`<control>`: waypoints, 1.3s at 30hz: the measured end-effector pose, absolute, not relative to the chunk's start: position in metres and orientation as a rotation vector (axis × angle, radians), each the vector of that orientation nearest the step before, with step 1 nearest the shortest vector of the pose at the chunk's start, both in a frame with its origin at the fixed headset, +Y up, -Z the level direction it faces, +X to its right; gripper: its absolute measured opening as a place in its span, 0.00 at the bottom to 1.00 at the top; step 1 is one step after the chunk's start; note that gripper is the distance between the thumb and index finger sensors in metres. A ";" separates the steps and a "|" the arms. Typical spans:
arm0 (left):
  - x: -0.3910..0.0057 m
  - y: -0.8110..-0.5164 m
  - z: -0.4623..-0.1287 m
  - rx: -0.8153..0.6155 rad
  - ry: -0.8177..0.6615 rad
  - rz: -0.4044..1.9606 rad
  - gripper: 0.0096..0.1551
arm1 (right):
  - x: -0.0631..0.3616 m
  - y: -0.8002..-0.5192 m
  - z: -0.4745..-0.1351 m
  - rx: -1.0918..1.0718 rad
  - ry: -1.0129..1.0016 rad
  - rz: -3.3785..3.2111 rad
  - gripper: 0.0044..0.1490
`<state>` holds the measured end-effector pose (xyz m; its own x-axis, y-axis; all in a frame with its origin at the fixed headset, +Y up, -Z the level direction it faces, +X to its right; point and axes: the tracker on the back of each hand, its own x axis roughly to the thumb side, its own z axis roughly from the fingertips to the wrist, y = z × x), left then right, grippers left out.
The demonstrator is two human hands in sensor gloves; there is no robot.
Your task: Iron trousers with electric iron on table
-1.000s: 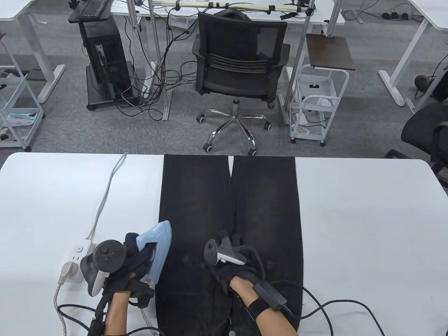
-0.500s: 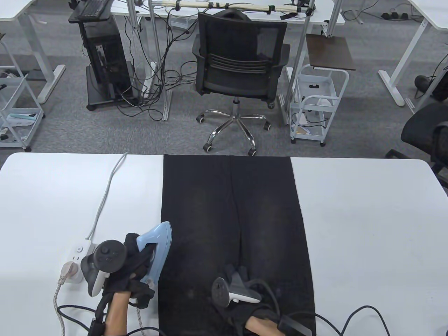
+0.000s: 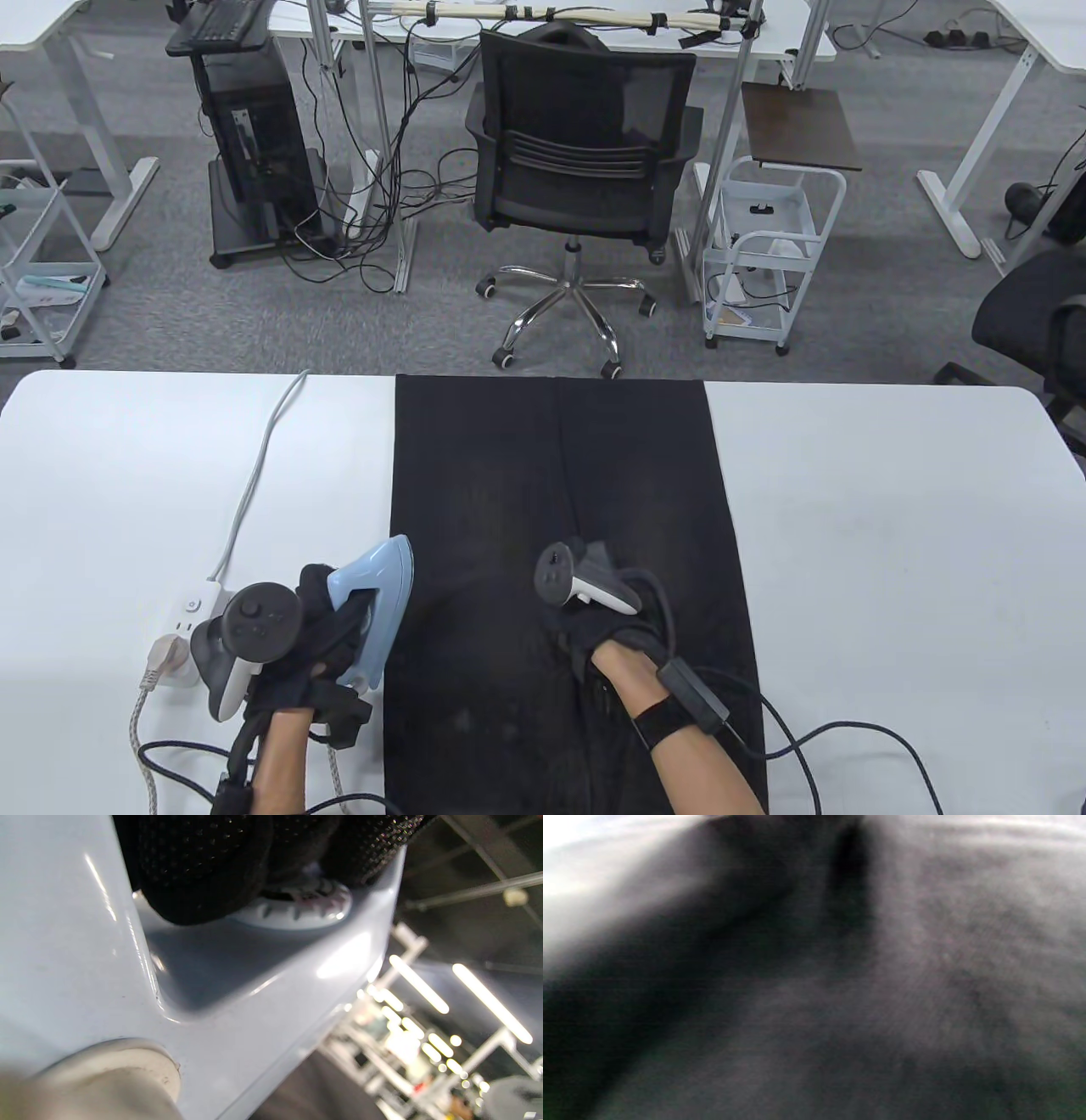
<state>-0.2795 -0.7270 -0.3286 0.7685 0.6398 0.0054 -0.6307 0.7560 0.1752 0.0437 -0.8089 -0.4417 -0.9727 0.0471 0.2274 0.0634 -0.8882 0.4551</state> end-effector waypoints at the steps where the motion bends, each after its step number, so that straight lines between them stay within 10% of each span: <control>1: -0.280 -0.727 -0.329 0.172 0.058 0.694 0.25 | 0.044 -0.816 -0.447 -0.391 -0.801 -3.008 0.48; 30: -0.226 -0.721 -0.325 -0.007 -0.129 0.497 0.25 | 0.059 -0.823 -0.283 -0.569 -0.892 -2.741 0.48; 39: -0.140 -0.737 -0.309 -0.229 -0.360 0.208 0.26 | 0.079 -0.799 -0.308 -0.547 -0.561 -3.039 0.45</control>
